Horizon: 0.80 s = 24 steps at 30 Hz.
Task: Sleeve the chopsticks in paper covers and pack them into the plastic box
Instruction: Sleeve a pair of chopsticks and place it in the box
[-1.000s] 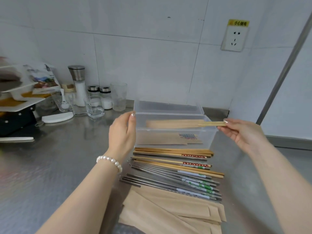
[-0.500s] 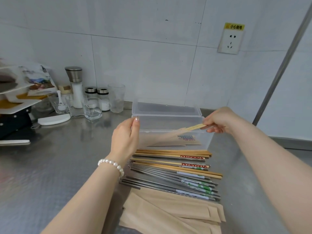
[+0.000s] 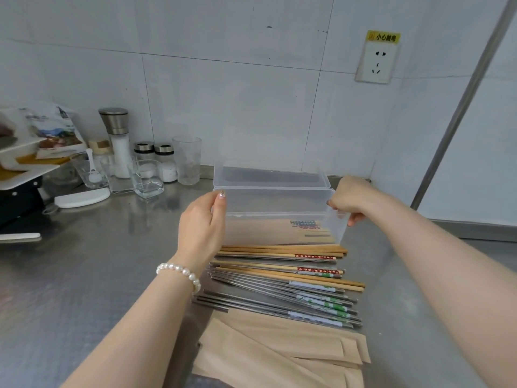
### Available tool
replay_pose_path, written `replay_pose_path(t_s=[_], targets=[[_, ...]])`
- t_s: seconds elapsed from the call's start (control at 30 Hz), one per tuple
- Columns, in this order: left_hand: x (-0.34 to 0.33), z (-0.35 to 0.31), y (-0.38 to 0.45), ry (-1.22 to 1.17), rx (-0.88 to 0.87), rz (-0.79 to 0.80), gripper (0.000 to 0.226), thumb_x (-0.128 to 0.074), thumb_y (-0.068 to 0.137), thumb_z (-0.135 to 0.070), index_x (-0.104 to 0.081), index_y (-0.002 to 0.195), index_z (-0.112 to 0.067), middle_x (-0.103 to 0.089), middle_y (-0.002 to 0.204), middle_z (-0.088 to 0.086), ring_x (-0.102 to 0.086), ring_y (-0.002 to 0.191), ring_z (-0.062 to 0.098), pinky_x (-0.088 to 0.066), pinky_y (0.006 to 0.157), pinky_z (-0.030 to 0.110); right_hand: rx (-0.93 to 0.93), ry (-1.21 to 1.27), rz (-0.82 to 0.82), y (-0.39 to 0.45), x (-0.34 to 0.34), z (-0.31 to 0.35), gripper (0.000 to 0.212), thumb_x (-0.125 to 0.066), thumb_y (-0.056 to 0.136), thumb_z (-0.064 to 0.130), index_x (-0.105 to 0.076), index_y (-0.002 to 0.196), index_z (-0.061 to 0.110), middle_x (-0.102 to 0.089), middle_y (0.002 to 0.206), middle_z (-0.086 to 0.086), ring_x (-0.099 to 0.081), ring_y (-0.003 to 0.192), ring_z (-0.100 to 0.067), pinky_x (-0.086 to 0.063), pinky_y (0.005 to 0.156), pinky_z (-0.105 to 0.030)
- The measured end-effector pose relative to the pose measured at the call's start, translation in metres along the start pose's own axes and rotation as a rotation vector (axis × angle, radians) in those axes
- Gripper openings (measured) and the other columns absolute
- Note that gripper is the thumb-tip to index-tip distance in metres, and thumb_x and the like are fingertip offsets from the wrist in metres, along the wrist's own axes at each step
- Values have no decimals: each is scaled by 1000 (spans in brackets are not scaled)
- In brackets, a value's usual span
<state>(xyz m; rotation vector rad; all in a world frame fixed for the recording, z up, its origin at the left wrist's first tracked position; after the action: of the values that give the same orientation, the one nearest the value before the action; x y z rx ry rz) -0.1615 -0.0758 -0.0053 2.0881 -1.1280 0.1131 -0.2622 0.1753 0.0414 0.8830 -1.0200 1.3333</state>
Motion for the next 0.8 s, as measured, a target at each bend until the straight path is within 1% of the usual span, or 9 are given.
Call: replay_pose_path(t_s=[0.1,0.17,0.27,0.33,0.43,0.57,0.67,0.77,0.8], targets=[[3,-1,0,87,-78,-67,53,-26,88,-47,-62,113,-15,-63,114,1,-51,111,21,-35,91,29,25,75,-81,-2,8,-6,18,-47,86,10,-62,81,2,-73,83,-11,-58,34,-22,-52,58,-28],[4,-8,-2,120,-148,-101,52,-30,85,-48,-64,109,-16,-62,110,0,-49,107,20,-30,89,27,87,132,-181,-9,18,-8,23,-47,86,11,-69,79,6,-73,78,-5,-60,40,-21,-53,62,-27],[-2,-27,-8,104,-300,-45,39,-44,81,-43,-67,93,-15,-61,89,-2,-51,83,13,-35,77,24,215,268,-334,-32,26,-12,23,-50,85,14,-70,73,13,-70,69,-1,-59,45,-17,-51,60,-25],[-16,-40,-17,61,-366,155,30,-52,77,-42,-67,84,-17,-58,76,-8,-49,70,7,-39,69,21,283,386,-337,-45,21,-16,20,-57,85,16,-70,71,14,-65,58,1,-55,42,-8,-49,57,-26],[-42,-54,-37,32,-328,559,21,-71,71,-42,-66,78,-23,-55,72,-14,-53,67,6,-45,66,24,371,511,-280,-54,7,-17,21,-64,83,16,-66,64,23,-56,41,9,-50,38,1,-38,51,-19],[-61,-59,-56,83,-239,860,37,-82,52,-51,-66,75,-26,-61,79,-10,-54,73,8,-48,70,27,439,506,-181,-55,-19,-12,13,-67,82,15,-69,70,19,-54,40,10,-48,38,1,-40,53,-14],[-49,-62,-63,64,-226,1036,59,-78,35,-64,-68,79,-26,-66,84,-3,-58,79,15,-51,75,35,484,531,-108,-53,-34,-12,5,-68,81,9,-71,77,9,-52,36,15,-45,35,-1,-38,45,-11],[-73,-57,-70,229,-183,1239,63,-81,30,-62,-65,78,-26,-64,91,-6,-57,79,12,-50,72,26,496,532,-66,-53,-40,-17,4,-68,81,9,-71,78,8,-50,34,15,-45,34,-2,-37,42,-8],[-82,-51,-84,339,-100,1388,60,-83,32,-60,-62,74,-22,-64,93,-3,-55,74,10,-48,66,21,495,528,-60,-53,-41,-19,5,-68,81,9,-70,77,10,-50,34,15,-46,34,-1,-36,41,-8]])
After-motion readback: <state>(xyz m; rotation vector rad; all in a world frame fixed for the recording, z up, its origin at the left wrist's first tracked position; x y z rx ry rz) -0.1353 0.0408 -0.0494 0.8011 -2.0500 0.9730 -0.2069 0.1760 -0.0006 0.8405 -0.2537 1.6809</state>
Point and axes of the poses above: each hand's wrist, its own y-axis towards the middle knuckle, its own x-axis out of the back of the hand, z = x × y, the point moved 5 cm from there along y, towards the middle knuckle
